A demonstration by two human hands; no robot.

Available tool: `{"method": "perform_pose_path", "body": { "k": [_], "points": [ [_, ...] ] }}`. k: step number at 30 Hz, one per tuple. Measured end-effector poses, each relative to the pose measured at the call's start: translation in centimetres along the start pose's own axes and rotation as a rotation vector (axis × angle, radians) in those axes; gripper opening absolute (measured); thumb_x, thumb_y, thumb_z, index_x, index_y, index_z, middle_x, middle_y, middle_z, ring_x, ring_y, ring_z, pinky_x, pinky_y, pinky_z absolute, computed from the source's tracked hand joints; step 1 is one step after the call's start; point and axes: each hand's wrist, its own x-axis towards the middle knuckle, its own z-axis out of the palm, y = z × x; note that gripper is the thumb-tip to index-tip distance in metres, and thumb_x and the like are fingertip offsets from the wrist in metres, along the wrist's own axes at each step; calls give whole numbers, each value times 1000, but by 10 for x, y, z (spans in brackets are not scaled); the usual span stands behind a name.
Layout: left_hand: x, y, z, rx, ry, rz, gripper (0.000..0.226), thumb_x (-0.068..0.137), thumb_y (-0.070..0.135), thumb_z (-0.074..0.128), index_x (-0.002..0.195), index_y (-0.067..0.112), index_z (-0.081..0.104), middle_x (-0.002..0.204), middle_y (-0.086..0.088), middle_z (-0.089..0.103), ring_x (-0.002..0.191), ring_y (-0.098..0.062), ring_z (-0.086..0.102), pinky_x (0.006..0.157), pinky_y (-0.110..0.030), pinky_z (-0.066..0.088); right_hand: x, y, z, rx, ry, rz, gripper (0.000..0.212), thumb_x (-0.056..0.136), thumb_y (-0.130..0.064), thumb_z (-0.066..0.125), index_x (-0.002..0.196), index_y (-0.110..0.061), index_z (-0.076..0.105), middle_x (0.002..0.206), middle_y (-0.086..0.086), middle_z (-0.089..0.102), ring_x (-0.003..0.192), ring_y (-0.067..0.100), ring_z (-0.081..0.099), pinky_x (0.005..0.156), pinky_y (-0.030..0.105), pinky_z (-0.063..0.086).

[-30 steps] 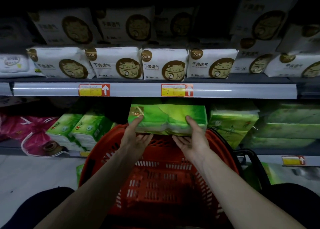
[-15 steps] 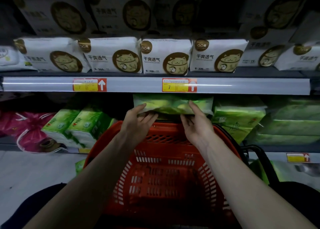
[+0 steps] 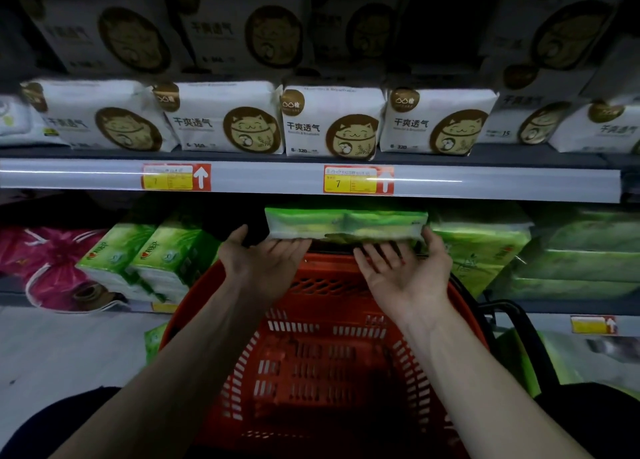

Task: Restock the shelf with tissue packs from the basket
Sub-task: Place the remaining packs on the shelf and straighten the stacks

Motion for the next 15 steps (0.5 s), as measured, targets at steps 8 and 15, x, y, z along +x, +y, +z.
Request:
{"method": "perform_pose_path", "body": {
  "k": [8, 15],
  "points": [
    [0, -4, 20, -9, -48, 60, 91, 101, 54, 49, 161, -4, 14, 160, -37, 27, 148, -55, 29, 124, -63, 23, 8, 0, 11, -54, -100, 19, 78, 99, -61, 54, 165, -25, 32, 167, 9, 39, 157, 30, 30, 124, 59, 30],
    [-12, -10, 26, 65, -44, 63, 84, 101, 54, 47, 157, -5, 27, 157, -35, 36, 147, -51, 35, 123, -61, 27, 8, -2, 6, -82, -91, 23, 79, 99, -64, 52, 165, -25, 32, 165, 9, 42, 153, 34, 38, 121, 58, 36]
  ]
}}
